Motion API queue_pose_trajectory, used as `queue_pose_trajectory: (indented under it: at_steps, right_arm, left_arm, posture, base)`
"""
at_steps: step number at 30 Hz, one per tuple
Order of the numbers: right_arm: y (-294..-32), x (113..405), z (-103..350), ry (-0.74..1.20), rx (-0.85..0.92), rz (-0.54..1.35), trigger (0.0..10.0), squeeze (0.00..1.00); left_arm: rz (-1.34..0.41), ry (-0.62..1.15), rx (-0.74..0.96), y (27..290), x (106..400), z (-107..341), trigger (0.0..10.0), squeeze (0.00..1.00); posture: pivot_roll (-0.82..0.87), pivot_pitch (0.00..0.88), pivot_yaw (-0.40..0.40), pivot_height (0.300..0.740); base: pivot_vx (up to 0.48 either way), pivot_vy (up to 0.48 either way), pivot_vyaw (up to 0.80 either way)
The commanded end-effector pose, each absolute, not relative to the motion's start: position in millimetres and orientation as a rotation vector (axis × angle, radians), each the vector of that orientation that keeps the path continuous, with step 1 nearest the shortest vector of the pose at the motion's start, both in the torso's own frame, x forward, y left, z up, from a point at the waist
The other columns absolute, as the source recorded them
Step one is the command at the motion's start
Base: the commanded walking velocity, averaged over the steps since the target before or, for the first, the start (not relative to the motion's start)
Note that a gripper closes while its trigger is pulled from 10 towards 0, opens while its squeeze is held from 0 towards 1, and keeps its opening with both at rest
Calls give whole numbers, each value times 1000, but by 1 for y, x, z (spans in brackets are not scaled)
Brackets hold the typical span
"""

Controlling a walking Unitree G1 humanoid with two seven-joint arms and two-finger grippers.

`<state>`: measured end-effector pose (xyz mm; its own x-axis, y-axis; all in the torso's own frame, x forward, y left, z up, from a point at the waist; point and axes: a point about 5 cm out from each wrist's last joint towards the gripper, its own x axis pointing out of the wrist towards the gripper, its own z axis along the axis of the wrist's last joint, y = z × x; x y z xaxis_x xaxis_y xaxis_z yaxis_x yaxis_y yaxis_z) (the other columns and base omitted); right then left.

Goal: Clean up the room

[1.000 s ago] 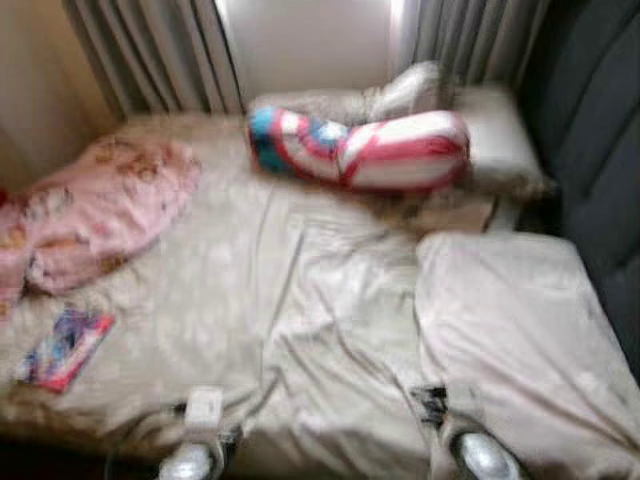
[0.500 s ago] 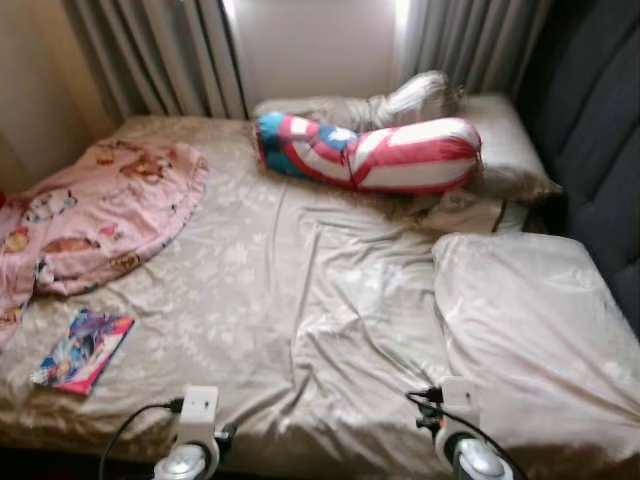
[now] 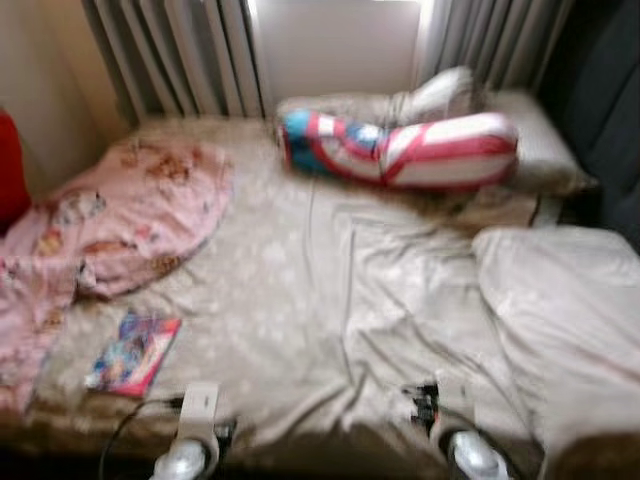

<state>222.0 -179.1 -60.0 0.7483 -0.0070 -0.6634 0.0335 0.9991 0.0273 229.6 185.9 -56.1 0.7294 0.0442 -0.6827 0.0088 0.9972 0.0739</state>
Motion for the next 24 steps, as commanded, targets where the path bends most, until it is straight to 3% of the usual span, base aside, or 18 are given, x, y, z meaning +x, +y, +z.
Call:
queue_pose_trajectory:
  at_steps: [1,20,21,22,24]
  right_arm:
    - [-176,222,-60,728,46,-15,10000,0]
    - [-182,196,-77,854,86,-96,10000,0]
    - [-183,196,-77,853,85,-98,10000,824]
    - [-183,196,-77,851,85,-100,10000,1000]
    - [-184,196,-77,850,86,-106,10000,1000]
  left_arm:
    - [30,754,93,194,231,-55,10000,0]
    - [83,755,66,201,232,-53,10000,0]
    - [81,756,66,201,232,-53,10000,0]
    - [80,757,66,201,231,-53,10000,0]
    - [76,760,64,200,231,-54,10000,0]
  posture:
    - [-92,8,13,740]
    - [-100,8,10,740]
    - [-100,8,10,740]
    - [-99,8,10,740]
    - [-101,7,10,740]
  base:
    - [0,431,0]
    - [0,438,0]
    - [0,439,0]
    - [0,439,0]
    - [0,439,0]
